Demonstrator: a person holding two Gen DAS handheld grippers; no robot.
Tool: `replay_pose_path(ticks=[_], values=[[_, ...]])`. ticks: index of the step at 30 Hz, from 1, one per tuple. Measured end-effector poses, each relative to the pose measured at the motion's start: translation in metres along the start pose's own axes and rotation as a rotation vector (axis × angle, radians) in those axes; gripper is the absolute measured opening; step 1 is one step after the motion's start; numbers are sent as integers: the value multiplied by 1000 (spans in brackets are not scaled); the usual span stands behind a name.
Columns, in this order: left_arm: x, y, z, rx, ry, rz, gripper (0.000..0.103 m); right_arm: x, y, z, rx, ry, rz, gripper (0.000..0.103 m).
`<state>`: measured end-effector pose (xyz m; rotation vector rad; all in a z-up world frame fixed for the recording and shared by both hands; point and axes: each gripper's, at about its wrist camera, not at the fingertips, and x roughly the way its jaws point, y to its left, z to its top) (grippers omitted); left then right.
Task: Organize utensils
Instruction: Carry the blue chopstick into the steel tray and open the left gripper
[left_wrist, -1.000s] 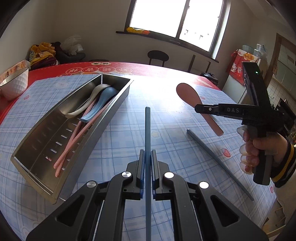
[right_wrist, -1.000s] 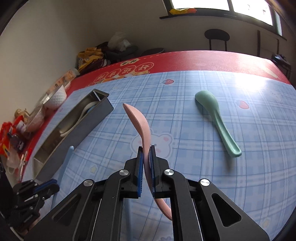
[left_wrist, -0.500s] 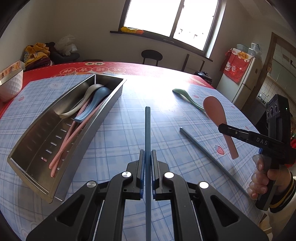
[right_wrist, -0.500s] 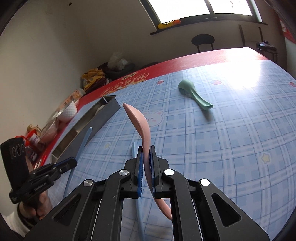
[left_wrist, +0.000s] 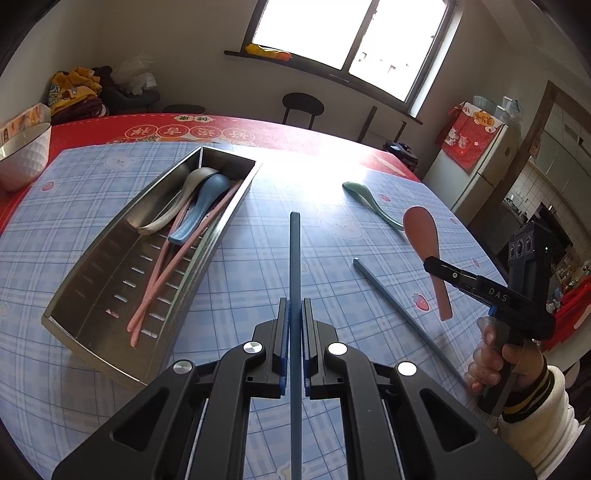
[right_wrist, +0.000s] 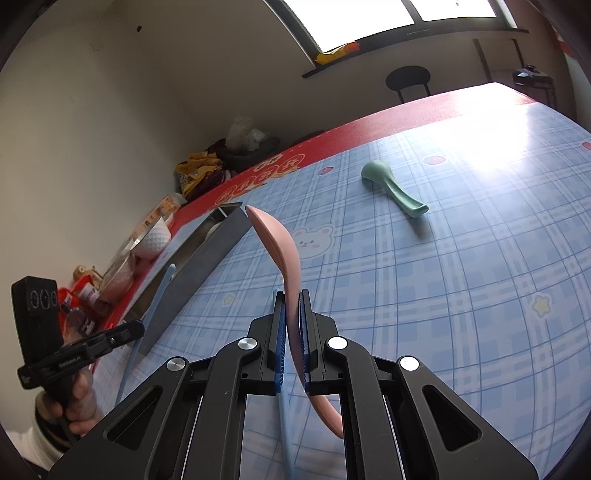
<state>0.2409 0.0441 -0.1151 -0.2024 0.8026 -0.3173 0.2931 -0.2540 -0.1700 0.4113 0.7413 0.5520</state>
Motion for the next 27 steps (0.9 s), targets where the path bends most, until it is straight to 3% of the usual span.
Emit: replay_pose_path(ticks=[5,11,17,27], values=[[-13,14,27,23,13,12,6,-2,-2,-2,4,4,9,7],[-10,19,66,164,12,108,6,-2,-4,-2,15,-2,7,7],[19,33,96,212,37,138,6,0,-7,-2,30,6,5,7],[76,43,101,260,153,140,6,3,-7,-1,36,14,0,7]])
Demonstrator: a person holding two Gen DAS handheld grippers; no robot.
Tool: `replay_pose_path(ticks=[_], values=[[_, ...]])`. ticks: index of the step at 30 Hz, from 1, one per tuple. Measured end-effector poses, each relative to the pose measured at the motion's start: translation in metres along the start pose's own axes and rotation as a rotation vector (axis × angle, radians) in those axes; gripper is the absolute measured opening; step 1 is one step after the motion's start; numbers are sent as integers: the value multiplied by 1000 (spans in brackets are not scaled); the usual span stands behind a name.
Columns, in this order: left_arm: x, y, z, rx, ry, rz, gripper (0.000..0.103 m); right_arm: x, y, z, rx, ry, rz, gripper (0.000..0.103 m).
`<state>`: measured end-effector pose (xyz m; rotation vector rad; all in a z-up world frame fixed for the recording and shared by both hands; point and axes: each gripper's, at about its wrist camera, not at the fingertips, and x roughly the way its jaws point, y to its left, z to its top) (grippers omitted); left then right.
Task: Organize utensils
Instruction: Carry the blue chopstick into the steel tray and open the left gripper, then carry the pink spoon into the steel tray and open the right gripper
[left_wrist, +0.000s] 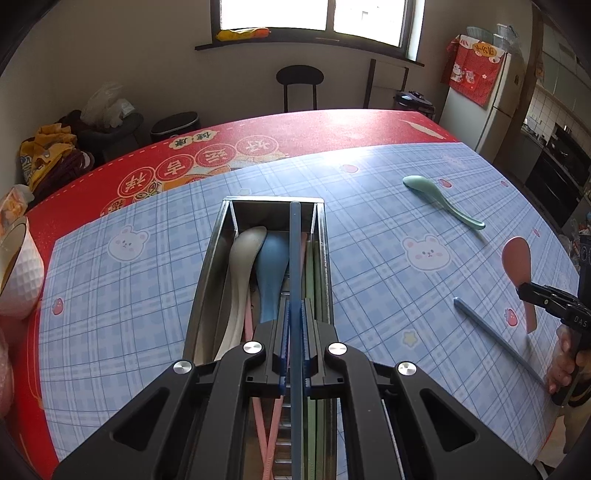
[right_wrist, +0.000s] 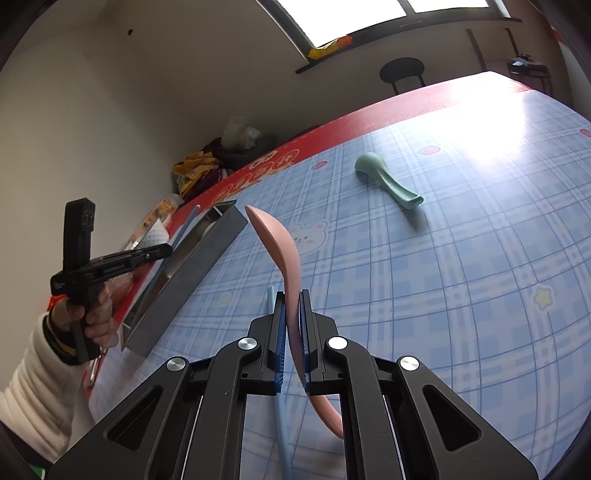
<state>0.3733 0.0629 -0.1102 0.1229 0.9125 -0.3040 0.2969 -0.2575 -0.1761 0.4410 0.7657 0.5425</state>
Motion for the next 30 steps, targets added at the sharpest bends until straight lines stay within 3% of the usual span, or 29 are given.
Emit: replay_pose_path(ticks=[11,16,24,27,30], values=[[23,1,-3,12,76,-28,8,1,-2,0,2,4,-3,7],[0,9,-3,-30,5,-53,24,2,-1,0,2,7,-9,7],[-51,-4,-40,-4,-196,88,61,6,3,0,-2,18,-40,7],[-64,-7,-59,-10,-258,123,83,9,5,0,-10,24,-54,7],[-73,-6,-77,-29,-303,140,90,10,7,0,-14,25,-69,7]])
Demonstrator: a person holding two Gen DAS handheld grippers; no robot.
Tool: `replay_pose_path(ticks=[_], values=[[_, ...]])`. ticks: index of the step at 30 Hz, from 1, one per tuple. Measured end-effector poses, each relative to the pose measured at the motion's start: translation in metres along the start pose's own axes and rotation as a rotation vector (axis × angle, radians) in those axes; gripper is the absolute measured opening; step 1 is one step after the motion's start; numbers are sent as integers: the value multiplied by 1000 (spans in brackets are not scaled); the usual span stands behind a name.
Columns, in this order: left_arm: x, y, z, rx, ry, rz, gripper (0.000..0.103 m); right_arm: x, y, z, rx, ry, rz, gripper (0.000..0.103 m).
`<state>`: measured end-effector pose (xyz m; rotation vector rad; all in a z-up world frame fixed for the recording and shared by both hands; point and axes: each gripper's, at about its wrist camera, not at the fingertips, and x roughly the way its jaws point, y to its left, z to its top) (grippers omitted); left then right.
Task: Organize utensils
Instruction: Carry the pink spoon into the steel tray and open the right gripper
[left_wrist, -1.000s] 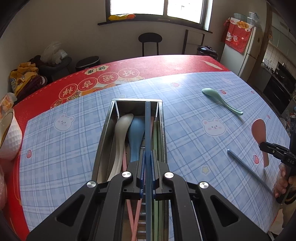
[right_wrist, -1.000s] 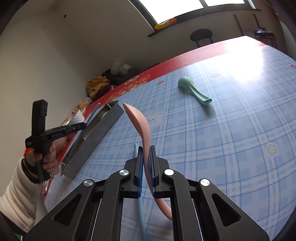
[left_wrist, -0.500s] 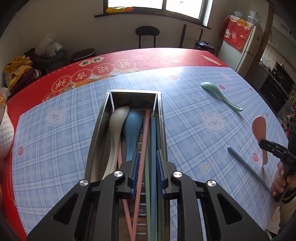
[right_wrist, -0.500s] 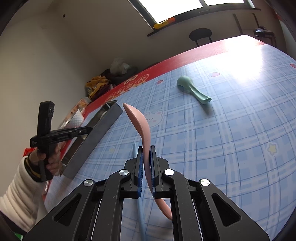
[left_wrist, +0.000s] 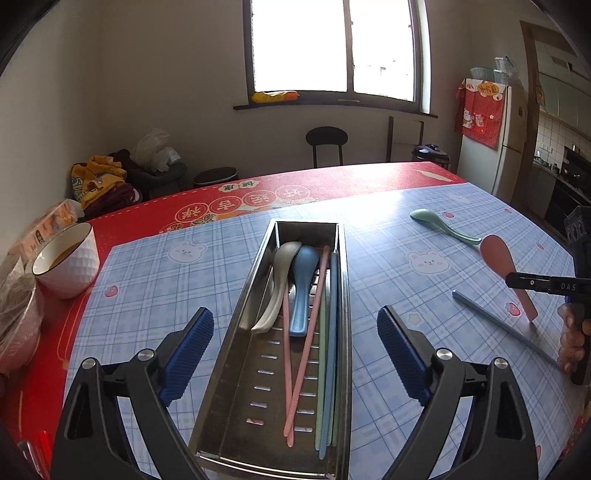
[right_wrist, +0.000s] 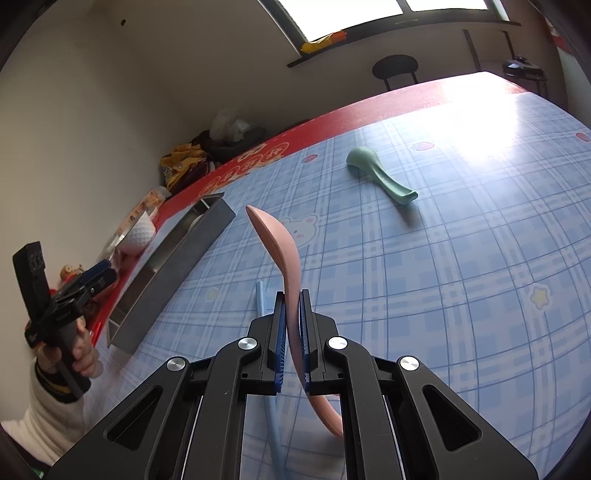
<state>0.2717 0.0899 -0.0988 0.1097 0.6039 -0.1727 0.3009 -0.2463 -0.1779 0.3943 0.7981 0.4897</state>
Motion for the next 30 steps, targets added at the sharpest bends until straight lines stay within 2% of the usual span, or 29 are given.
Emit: replay_pose_path(ticks=[3,9,14,17,22,30], values=[[-8,3,-12,-13,-34,24,96,2,0,0,7,5,-15,7],[-9,18,-21,-43,-58,89,97,11,-4,3,46,48,-114,7],[-13,31,-23,-97,-81,58,97,18,0,9,50,117,-209,7],[-14,34,-24,-113,-85,44,97,15,9,20,65,132,-224,7],[-11,33,-26,-110,-77,61,97,22,53,45,0,159,-238,7],[-15,44,-25,-150,-90,67,97,85,135,69,-67,197,-237,7]])
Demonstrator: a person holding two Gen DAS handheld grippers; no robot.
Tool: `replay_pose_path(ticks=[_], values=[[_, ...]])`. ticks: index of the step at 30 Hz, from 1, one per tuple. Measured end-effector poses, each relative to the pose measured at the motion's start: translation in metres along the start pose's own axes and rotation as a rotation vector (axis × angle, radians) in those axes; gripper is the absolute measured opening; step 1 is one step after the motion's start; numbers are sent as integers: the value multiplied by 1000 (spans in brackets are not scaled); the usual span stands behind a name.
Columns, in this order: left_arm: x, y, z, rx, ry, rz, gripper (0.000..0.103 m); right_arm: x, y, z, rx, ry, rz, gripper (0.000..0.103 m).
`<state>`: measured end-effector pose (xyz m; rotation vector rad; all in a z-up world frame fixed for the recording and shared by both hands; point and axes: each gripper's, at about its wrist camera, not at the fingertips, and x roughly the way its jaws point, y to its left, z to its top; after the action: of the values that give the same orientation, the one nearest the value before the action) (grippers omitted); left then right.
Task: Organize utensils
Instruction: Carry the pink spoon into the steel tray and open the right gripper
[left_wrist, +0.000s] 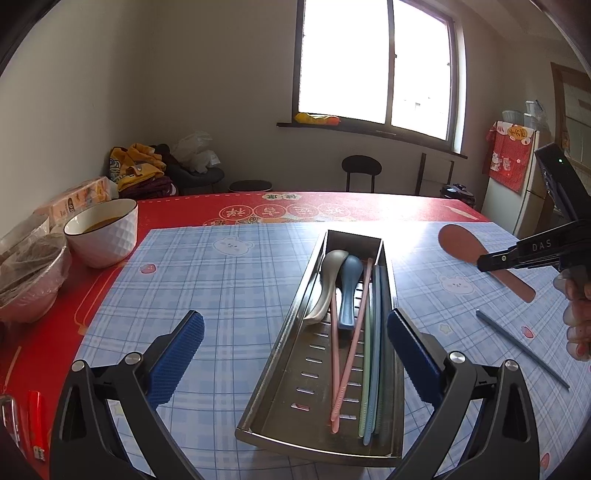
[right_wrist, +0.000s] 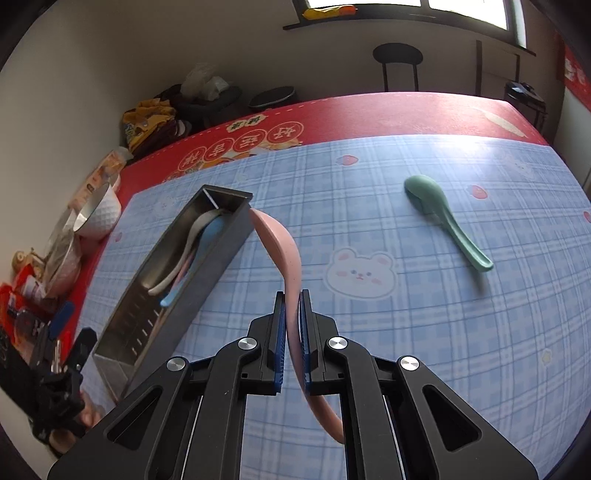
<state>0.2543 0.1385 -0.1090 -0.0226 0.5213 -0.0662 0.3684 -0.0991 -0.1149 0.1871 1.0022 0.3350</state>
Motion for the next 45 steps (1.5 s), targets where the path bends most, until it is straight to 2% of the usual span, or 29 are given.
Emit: replay_pose_path(ticks=[5,11,27,32,41,45], values=[[2,15,1,-60,5,37,97,29,44,19,-16,31,-3,7],[3,35,1,-148,17,54,97,60,72,35,34,59,-28,7],[1,41,3,-180,11,45,97,94,87,55,126,76,-187,7],[2,42,3,-186,15,36,97,99,93,57,157,90,-155,9],[4,45,2,-201,27,35,97,102,91,50,243,139,5,10],[4,44,1,-195,30,35,97,101,88,46,271,168,50,10]])
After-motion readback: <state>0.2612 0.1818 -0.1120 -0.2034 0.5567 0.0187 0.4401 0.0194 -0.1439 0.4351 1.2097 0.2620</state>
